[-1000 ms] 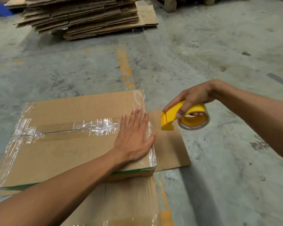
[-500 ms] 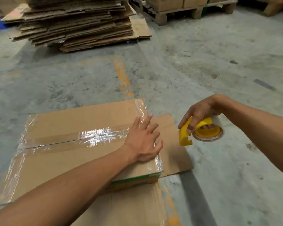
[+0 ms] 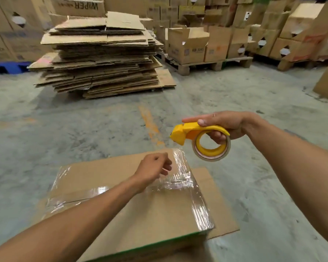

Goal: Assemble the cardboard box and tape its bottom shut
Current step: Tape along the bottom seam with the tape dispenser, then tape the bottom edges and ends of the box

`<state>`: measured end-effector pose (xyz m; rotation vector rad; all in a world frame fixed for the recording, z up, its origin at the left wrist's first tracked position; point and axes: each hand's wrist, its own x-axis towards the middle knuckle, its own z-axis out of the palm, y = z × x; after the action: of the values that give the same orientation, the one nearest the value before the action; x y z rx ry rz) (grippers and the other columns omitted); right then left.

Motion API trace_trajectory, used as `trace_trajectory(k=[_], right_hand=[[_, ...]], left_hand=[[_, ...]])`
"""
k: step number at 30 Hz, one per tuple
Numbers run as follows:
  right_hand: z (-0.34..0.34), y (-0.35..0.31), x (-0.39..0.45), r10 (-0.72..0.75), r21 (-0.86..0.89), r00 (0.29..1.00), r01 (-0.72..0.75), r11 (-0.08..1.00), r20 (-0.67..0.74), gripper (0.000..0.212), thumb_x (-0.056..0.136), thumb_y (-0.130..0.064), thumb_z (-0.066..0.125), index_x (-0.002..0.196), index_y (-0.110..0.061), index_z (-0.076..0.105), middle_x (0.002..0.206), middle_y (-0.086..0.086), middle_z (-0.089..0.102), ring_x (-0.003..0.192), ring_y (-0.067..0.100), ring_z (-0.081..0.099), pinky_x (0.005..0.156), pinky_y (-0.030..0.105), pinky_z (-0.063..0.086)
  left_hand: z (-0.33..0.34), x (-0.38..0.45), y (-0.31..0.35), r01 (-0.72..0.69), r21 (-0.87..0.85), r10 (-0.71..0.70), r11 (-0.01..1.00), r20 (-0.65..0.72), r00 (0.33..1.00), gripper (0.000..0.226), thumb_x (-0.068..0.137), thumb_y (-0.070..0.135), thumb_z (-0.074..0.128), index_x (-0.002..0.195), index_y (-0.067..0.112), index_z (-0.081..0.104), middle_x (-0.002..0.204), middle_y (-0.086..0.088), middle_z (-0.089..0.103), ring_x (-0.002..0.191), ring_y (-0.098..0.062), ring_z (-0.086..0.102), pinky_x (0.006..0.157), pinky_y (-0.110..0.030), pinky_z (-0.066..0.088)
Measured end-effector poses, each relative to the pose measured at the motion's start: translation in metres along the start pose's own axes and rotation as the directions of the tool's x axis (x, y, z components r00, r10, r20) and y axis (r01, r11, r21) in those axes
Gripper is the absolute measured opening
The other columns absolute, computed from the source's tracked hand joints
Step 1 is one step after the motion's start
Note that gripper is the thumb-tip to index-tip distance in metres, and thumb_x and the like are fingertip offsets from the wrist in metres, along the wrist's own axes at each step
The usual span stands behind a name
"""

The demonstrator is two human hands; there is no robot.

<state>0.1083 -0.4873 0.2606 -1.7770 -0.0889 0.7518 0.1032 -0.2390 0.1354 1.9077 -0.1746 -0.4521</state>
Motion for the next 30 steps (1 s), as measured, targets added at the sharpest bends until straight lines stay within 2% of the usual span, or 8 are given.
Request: trace_trajectory(k=[2,4,7,13,17,22,28,30], right_hand=[[0.011,-0.003,0.003,-0.053,0.088,0.996,0.046,0.995,0.077,0.080,0.068,-0.045,0.078,0.139,-0.031,0.045,0.048,-0.004,0.059,0.034,0.005,0.044,0.037,0.017,0.035],[0.018,-0.003,0.012,-0.098,0.148,0.987,0.079,0.986,0.125,0.087,0.057,-0.050,0.087,0.134,-0.034,0.050,0.045,-0.001,0.053,0.034,0.006,0.043,0.039,0.018,0.033],[0.025,0.001,0.024,-0.125,0.239,0.982,0.088,0.967,0.144,0.085,0.055,-0.049,0.090,0.132,-0.034,0.056,0.041,0.002,0.046,0.031,0.008,0.042,0.038,0.018,0.036],[0.031,0.003,0.023,-0.137,0.267,0.980,0.095,0.959,0.143,0.071,0.059,-0.047,0.089,0.126,-0.037,0.065,0.041,0.002,0.045,0.031,0.008,0.042,0.037,0.019,0.038],[0.032,0.002,0.014,-0.128,0.233,0.984,0.097,0.968,0.120,0.067,0.060,-0.049,0.088,0.123,-0.040,0.067,0.044,0.001,0.047,0.034,0.007,0.043,0.036,0.019,0.038],[0.030,0.004,0.007,-0.099,0.197,0.991,0.080,0.977,0.090,0.070,0.060,-0.047,0.088,0.125,-0.038,0.065,0.061,0.008,0.055,0.038,0.008,0.045,0.036,0.020,0.040],[0.040,0.011,0.001,-0.018,0.093,0.998,0.013,0.996,0.058,0.067,0.063,-0.042,0.087,0.125,-0.041,0.063,0.090,0.011,0.068,0.044,0.010,0.052,0.041,0.022,0.048],[0.039,0.018,-0.012,0.016,0.088,1.000,-0.017,0.996,0.012,0.070,0.062,-0.042,0.087,0.127,-0.041,0.060,0.089,0.009,0.069,0.044,0.011,0.053,0.042,0.022,0.049]], left_hand=[[-0.032,-0.004,0.011,0.309,-0.409,-0.272,0.859,0.146,0.951,0.050,0.095,0.053,0.045,0.103,0.010,0.069,0.091,-0.007,0.074,0.076,-0.022,0.068,0.068,-0.033,0.051],[-0.055,-0.012,0.019,0.414,-0.598,-0.276,0.686,0.312,0.909,0.062,0.090,0.061,0.050,0.114,0.006,0.065,0.095,-0.011,0.072,0.077,-0.024,0.068,0.062,-0.032,0.052],[-0.063,-0.029,0.030,0.456,-0.647,-0.231,0.611,0.405,0.885,0.056,0.086,0.055,0.060,0.111,0.006,0.064,0.090,-0.010,0.070,0.070,-0.022,0.067,0.056,-0.029,0.052],[-0.057,-0.037,0.046,0.455,-0.696,-0.237,0.555,0.393,0.889,0.029,0.086,0.030,0.069,0.096,0.003,0.069,0.080,-0.007,0.072,0.061,-0.018,0.068,0.054,-0.026,0.055],[-0.049,-0.033,0.054,0.447,-0.705,-0.241,0.551,0.378,0.894,0.013,0.092,0.015,0.062,0.086,0.004,0.068,0.073,-0.007,0.072,0.057,-0.015,0.069,0.053,-0.025,0.057],[-0.038,-0.026,0.055,0.462,-0.660,-0.294,0.592,0.357,0.887,0.016,0.093,0.008,0.060,0.078,0.003,0.066,0.061,-0.006,0.068,0.048,-0.012,0.066,0.050,-0.024,0.055],[-0.040,-0.006,0.040,0.457,-0.453,-0.350,0.765,0.302,0.887,0.022,0.096,0.003,0.052,0.075,0.004,0.061,0.049,-0.002,0.060,0.047,-0.009,0.056,0.047,-0.020,0.051],[-0.054,0.005,0.031,0.433,-0.352,-0.359,0.830,0.258,0.897,0.025,0.097,0.003,0.049,0.075,0.008,0.059,0.045,0.002,0.056,0.040,-0.005,0.049,0.046,-0.017,0.046]])
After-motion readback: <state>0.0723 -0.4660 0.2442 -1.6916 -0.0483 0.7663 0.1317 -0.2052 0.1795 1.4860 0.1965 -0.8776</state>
